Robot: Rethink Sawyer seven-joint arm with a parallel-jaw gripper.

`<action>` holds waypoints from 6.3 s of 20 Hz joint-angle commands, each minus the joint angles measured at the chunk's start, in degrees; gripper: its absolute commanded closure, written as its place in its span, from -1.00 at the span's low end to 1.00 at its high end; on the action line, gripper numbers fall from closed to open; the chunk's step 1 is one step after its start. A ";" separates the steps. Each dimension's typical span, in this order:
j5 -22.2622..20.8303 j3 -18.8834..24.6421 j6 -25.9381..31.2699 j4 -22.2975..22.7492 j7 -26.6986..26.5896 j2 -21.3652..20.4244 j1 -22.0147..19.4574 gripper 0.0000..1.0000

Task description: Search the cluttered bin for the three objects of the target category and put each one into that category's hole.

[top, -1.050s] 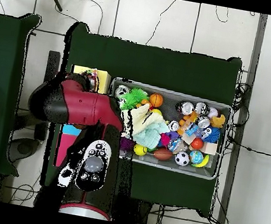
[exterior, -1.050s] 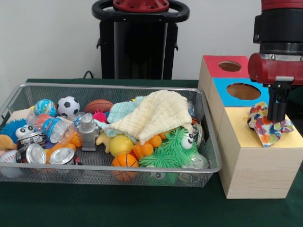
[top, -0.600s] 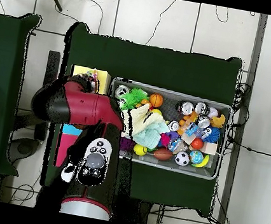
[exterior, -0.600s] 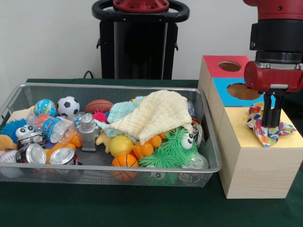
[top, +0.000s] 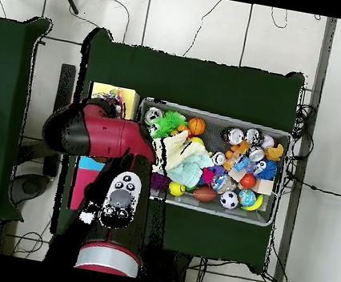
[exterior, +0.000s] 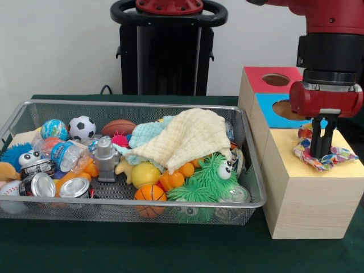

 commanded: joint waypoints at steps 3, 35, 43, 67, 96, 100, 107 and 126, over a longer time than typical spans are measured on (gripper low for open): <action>-2.20 3.09 1.80 3.53 6.28 5.82 -0.96 1.00; 0.22 0.88 10.80 0.85 7.24 13.97 -0.25 1.00; -0.59 0.16 8.50 0.96 7.29 13.69 0.22 1.00; -1.38 1.19 4.52 1.84 6.86 11.97 -0.44 1.00; -0.12 2.06 11.57 4.80 5.69 0.93 -0.99 1.00; -0.27 2.11 11.71 4.61 5.78 1.02 -1.06 1.00; -0.49 2.57 10.85 4.74 5.64 1.27 -1.42 1.00; 0.77 0.50 14.75 5.69 7.41 -3.60 -0.90 1.00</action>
